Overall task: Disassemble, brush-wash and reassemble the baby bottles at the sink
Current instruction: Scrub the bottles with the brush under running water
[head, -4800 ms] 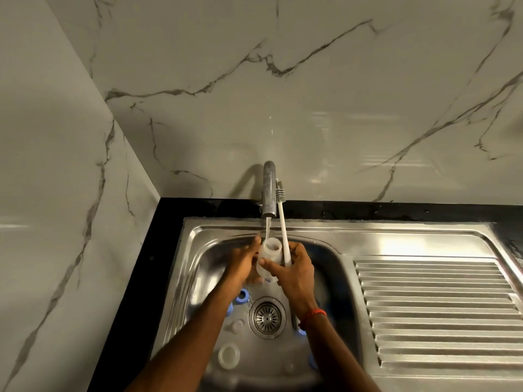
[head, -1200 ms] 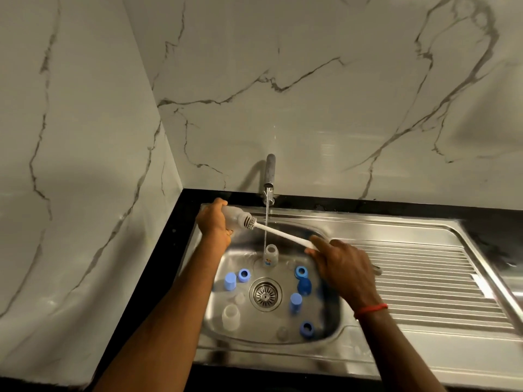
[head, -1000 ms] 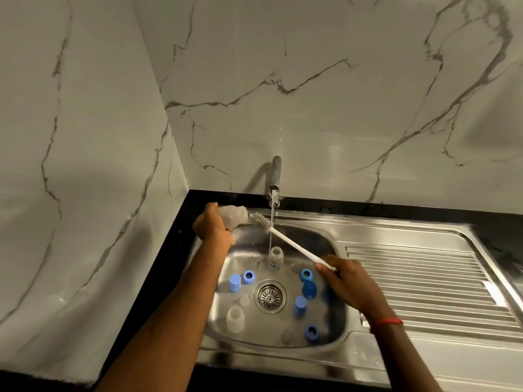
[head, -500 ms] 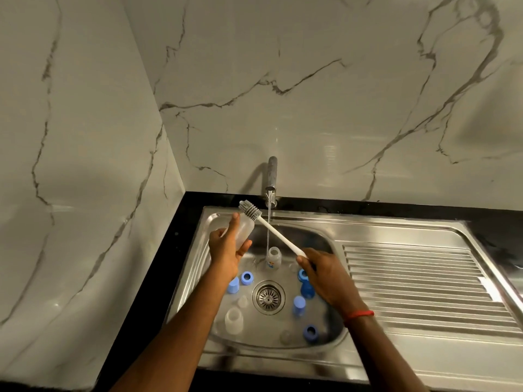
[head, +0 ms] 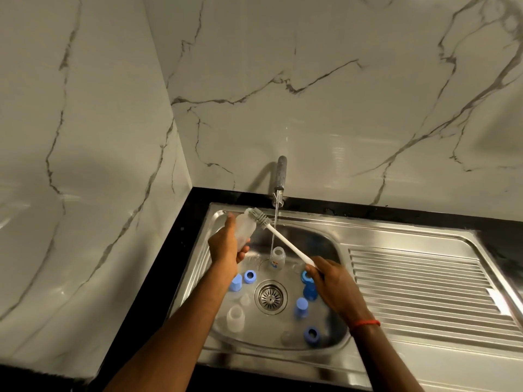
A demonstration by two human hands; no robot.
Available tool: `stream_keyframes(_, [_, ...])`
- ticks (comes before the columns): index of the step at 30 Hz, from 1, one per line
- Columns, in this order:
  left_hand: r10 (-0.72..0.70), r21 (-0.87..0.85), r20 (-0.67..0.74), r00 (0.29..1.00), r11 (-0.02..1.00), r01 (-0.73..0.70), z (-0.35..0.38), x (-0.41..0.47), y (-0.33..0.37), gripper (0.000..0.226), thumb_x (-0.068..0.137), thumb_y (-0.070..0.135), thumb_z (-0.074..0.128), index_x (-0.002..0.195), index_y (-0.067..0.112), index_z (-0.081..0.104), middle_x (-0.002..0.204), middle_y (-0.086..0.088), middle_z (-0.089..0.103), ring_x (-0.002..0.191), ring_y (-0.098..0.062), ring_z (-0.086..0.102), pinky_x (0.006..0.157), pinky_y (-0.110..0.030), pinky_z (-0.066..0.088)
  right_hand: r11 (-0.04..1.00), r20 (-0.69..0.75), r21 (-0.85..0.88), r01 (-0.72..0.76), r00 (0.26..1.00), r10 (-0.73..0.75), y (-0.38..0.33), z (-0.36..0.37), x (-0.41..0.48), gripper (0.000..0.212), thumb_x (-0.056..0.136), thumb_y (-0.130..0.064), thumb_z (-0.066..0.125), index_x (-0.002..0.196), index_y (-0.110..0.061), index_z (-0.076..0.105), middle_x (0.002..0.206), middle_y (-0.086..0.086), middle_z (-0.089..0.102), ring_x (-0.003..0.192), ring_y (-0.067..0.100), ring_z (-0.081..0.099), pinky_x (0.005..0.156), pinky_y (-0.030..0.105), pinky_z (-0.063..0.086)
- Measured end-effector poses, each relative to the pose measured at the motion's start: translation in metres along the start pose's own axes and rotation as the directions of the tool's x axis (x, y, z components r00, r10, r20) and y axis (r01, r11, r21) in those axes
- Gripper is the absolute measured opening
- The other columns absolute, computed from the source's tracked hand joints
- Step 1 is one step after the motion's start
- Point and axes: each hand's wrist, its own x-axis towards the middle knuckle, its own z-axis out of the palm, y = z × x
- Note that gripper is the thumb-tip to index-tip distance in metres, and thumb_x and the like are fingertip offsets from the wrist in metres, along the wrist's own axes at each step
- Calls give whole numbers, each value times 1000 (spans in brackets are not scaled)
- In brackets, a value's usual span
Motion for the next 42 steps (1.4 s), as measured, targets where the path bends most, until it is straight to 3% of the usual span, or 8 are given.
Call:
stream_keyframes(4, [24, 71, 22, 999, 997, -25, 0, -6, -7, 56, 87, 67, 61, 94, 12, 64, 83, -19, 74, 45, -16, 56, 42, -24, 38, 1000, -13, -9, 0, 1000, 0, 3, 4, 4, 44, 99, -57, 33, 102, -23, 62, 79, -6, 60, 65, 9, 57, 60, 34, 55])
stream_keyframes(12, [-78, -23, 87, 993, 996, 81, -1, 0, 14, 70, 87, 72, 56, 105, 6, 65, 74, -15, 72, 40, -12, 48, 36, -18, 32, 998, 27, -65, -19, 999, 21, 17, 4, -6, 41, 98, -57, 35, 107, -28, 63, 83, -9, 62, 68, 9, 60, 62, 28, 55])
stream_keyframes(18, [9, -61, 230, 973, 998, 5, 17, -18, 19, 73, 66, 79, 66, 102, 15, 68, 85, -15, 72, 47, -13, 53, 38, -18, 36, 979, 37, -203, -20, 999, 28, 2, 10, 6, 45, 98, -61, 23, 102, -31, 56, 79, -9, 59, 63, 8, 57, 58, 31, 55])
stream_keyframes(23, [-14, -85, 341, 940, 995, 45, 6, -10, 18, 40, 78, 44, 81, 109, 24, 63, 111, -12, 61, 63, -17, 61, 46, -17, 48, 981, -11, 67, -181, 983, 182, 4, -8, 0, 34, 100, -55, 32, 99, -29, 54, 69, -6, 58, 59, 6, 57, 54, 27, 51])
stream_keyframes(28, [-14, -20, 345, 939, 1000, 23, 1, -1, 6, 56, 77, 57, 77, 115, 18, 68, 108, -18, 71, 84, -30, 72, 59, -32, 58, 996, -40, 55, -72, 996, 74, -4, -11, 9, 24, 103, -46, 39, 120, -33, 49, 74, -11, 56, 62, 4, 57, 57, 27, 53])
stream_keyframes(35, [56, 91, 276, 959, 992, -84, 3, 1, 2, 65, 80, 64, 58, 119, 13, 64, 108, -22, 71, 53, -21, 66, 40, -21, 37, 999, -123, 24, -31, 992, 33, -20, -6, 29, 24, 102, -35, 47, 117, -22, 62, 96, -1, 57, 78, 13, 56, 69, 31, 54])
stream_keyframes(38, [79, 75, 329, 941, 991, -109, 0, -3, 2, 54, 85, 62, 64, 116, 18, 63, 99, -22, 71, 49, -20, 60, 39, -21, 36, 996, -104, 58, -68, 992, 73, -6, -2, 21, 28, 102, -36, 48, 121, -22, 63, 99, -2, 57, 81, 13, 56, 71, 34, 55])
stream_keyframes(42, [135, 89, 409, 903, 979, -186, -3, -14, -3, 59, 71, 57, 77, 116, 24, 57, 97, -20, 68, 50, -18, 56, 41, -22, 39, 990, -105, 102, -94, 989, 105, 6, -1, 10, 29, 102, -34, 49, 123, -22, 64, 101, -1, 57, 84, 13, 57, 73, 36, 56])
